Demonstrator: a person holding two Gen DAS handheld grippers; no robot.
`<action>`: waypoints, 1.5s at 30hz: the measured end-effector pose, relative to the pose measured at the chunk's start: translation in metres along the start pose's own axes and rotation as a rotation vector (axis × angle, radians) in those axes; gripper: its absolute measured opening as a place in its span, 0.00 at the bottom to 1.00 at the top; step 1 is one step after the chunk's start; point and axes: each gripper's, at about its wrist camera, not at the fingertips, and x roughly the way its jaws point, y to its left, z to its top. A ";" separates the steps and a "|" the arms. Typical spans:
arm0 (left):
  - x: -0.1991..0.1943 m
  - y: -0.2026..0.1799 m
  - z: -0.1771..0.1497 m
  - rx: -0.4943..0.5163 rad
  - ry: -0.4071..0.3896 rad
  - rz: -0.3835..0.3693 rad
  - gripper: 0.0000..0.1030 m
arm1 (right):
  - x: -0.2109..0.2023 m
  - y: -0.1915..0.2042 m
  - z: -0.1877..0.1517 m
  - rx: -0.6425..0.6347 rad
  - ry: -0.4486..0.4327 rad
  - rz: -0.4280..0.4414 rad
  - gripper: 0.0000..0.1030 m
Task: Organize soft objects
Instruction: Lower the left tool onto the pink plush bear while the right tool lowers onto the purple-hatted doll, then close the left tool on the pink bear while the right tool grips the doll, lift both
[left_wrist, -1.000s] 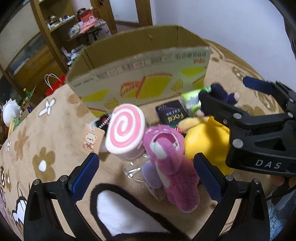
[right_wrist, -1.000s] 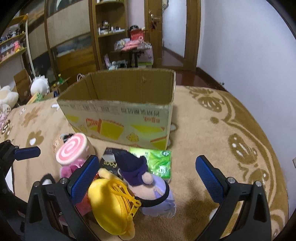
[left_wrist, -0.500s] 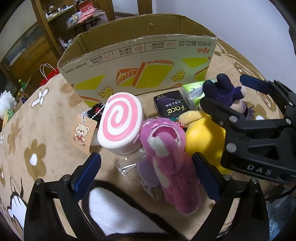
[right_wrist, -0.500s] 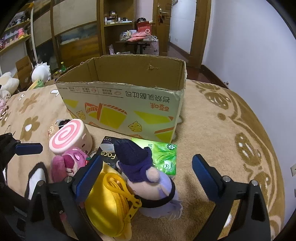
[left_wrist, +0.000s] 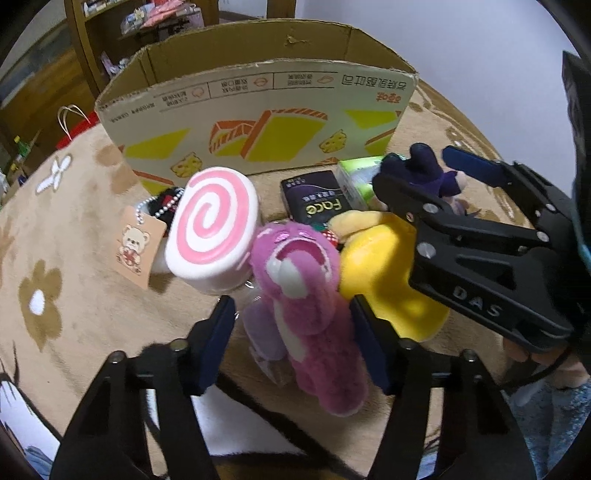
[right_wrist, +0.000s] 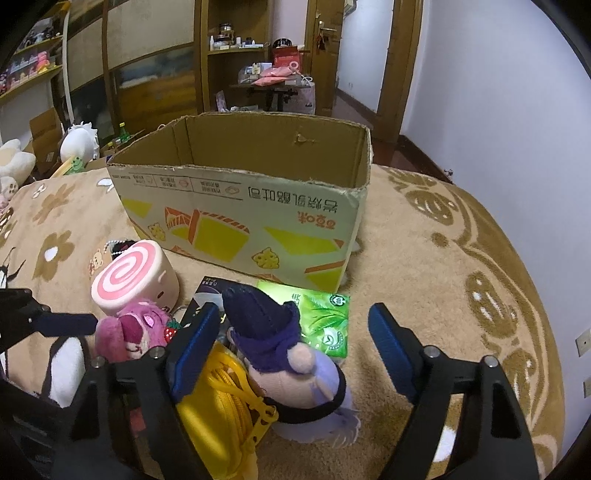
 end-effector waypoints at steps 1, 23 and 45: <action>0.000 0.001 0.000 -0.008 0.006 -0.015 0.53 | 0.001 0.000 0.000 -0.005 0.002 -0.001 0.77; 0.008 -0.002 0.000 -0.044 0.033 -0.069 0.38 | -0.001 -0.003 0.001 -0.003 0.052 0.035 0.34; -0.028 -0.001 -0.014 -0.026 -0.086 0.003 0.32 | -0.028 -0.008 0.007 0.041 -0.012 0.081 0.33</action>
